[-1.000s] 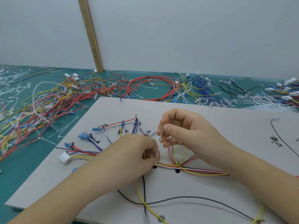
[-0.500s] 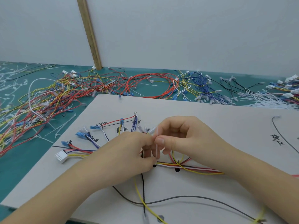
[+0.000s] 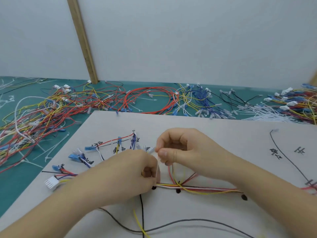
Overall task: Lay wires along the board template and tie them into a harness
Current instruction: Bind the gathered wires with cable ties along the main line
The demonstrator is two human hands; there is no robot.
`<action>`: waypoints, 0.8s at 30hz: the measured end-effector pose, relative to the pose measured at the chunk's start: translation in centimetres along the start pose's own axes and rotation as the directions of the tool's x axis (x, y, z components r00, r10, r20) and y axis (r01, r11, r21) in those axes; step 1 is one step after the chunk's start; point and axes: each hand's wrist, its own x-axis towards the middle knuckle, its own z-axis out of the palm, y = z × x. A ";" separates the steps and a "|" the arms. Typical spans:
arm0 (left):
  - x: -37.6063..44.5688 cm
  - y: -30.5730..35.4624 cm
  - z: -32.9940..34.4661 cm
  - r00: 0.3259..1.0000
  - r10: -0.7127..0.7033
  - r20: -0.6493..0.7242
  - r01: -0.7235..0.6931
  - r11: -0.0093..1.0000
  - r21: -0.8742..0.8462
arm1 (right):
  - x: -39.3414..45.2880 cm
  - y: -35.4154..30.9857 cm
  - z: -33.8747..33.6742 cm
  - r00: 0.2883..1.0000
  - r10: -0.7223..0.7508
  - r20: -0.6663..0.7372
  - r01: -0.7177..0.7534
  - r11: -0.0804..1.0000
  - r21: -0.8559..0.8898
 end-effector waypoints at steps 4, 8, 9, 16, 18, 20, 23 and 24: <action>2.1 0.8 -2.0 0.967 -0.023 -0.255 -0.037 0.973 -0.228 | 1.3 1.0 -8.5 0.929 0.032 -0.368 -0.155 0.938 -0.309; 3.2 2.7 -2.1 0.740 -0.038 -0.671 -0.398 0.779 -0.483 | 1.2 5.6 -18.4 0.785 0.147 -0.602 -0.591 0.471 -0.655; 3.4 2.7 -1.5 0.719 -0.023 -0.695 -0.421 0.781 -0.461 | 0.9 6.9 -19.9 0.758 0.201 -0.620 -0.645 0.370 -0.668; 3.6 1.3 -0.5 0.687 -0.039 -0.725 -0.358 0.851 -0.384 | -0.5 10.6 -22.6 0.732 0.351 -0.584 -0.656 0.132 -0.743; 3.5 1.2 -0.8 0.666 -0.050 -0.744 -0.365 0.848 -0.384 | -0.7 11.1 -22.7 0.736 0.313 -0.600 -0.657 0.123 -0.743; 3.4 1.3 -0.9 0.660 -0.055 -0.749 -0.374 0.841 -0.391 | -0.9 11.3 -22.8 0.744 0.276 -0.608 -0.656 0.131 -0.743; 3.2 1.5 -0.7 0.657 -0.032 -0.753 -0.386 0.844 -0.373 | -1.1 11.6 -22.9 0.767 0.214 -0.605 -0.638 0.154 -0.755; 3.2 1.5 -0.7 0.654 -0.024 -0.756 -0.390 0.846 -0.364 | -1.2 11.7 -22.9 0.772 0.206 -0.601 -0.632 0.155 -0.759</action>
